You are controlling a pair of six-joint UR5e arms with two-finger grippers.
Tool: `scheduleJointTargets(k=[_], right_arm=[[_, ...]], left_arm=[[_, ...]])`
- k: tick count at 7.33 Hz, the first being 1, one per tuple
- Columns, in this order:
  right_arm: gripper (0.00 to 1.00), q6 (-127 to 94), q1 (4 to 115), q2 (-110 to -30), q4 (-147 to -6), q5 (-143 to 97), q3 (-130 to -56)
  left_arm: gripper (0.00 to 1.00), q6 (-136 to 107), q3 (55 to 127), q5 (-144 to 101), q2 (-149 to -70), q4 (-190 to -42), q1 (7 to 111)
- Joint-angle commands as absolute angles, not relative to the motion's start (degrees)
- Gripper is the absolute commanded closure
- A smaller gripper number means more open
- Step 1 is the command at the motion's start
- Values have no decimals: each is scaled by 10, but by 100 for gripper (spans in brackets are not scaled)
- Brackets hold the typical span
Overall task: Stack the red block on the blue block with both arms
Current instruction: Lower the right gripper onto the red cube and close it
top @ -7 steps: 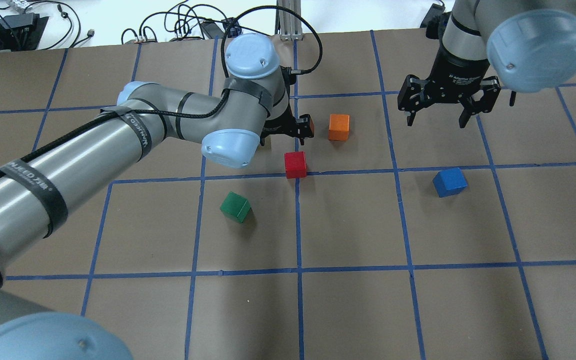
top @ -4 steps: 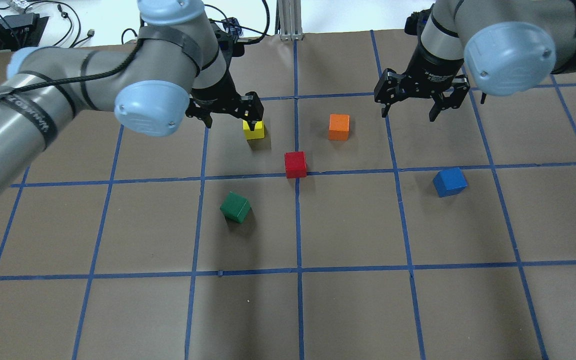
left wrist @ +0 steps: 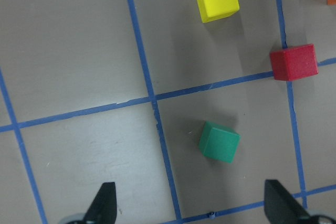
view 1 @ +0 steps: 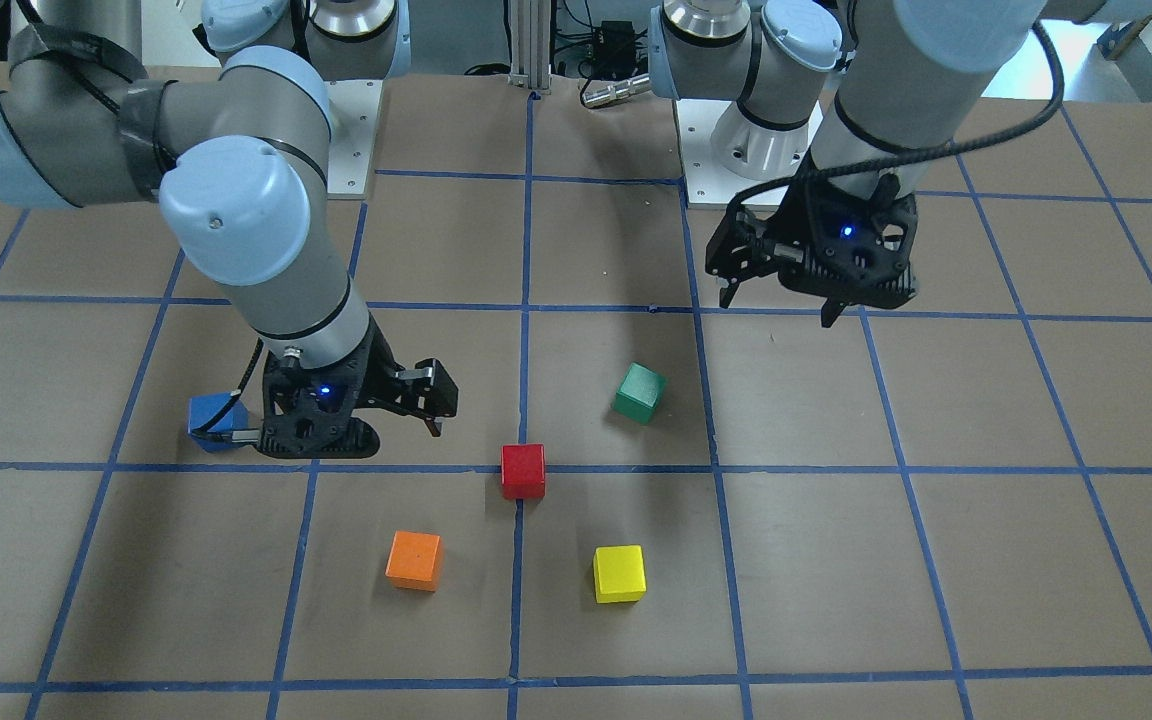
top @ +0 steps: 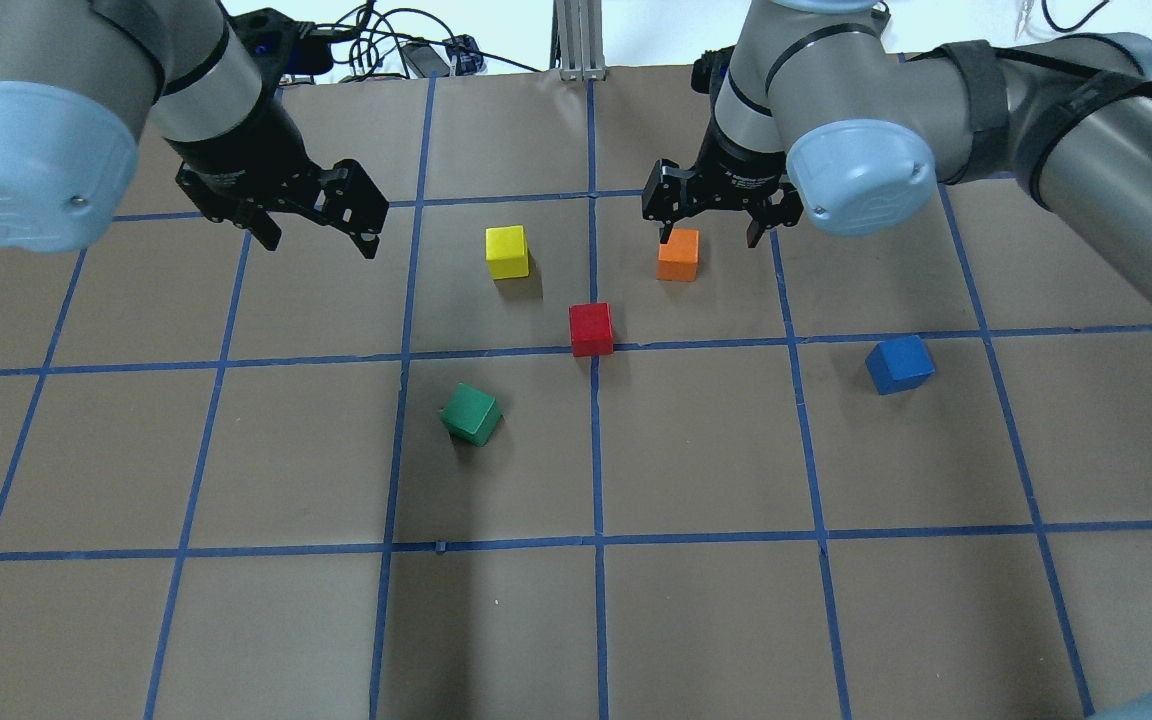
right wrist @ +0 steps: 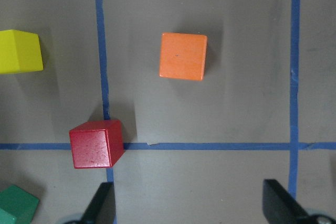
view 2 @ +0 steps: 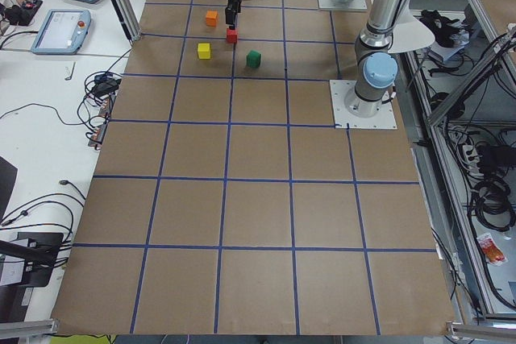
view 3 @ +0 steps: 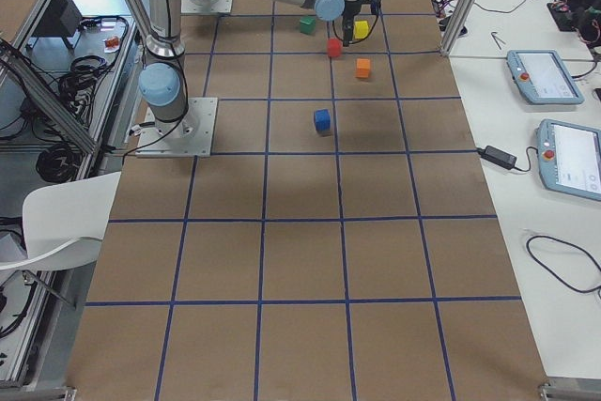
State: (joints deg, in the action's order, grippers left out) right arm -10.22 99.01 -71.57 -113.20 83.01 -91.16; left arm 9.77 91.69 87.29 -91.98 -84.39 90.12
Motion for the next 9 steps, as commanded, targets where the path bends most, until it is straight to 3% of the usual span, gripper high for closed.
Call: scheduleJointTargets(k=[1, 4, 9], right_arm=[[0, -119, 1038, -685, -1190, 831, -911], [0, -163, 1072, -640, -1221, 830, -911], [0, -160, 1077, -597, -1223, 829, -912]], left_arm=[[0, 99, 903, 878, -908, -858, 896], [0, 98, 834, 878, -933, -908, 892], [0, 99, 859, 879, -917, -912, 897]])
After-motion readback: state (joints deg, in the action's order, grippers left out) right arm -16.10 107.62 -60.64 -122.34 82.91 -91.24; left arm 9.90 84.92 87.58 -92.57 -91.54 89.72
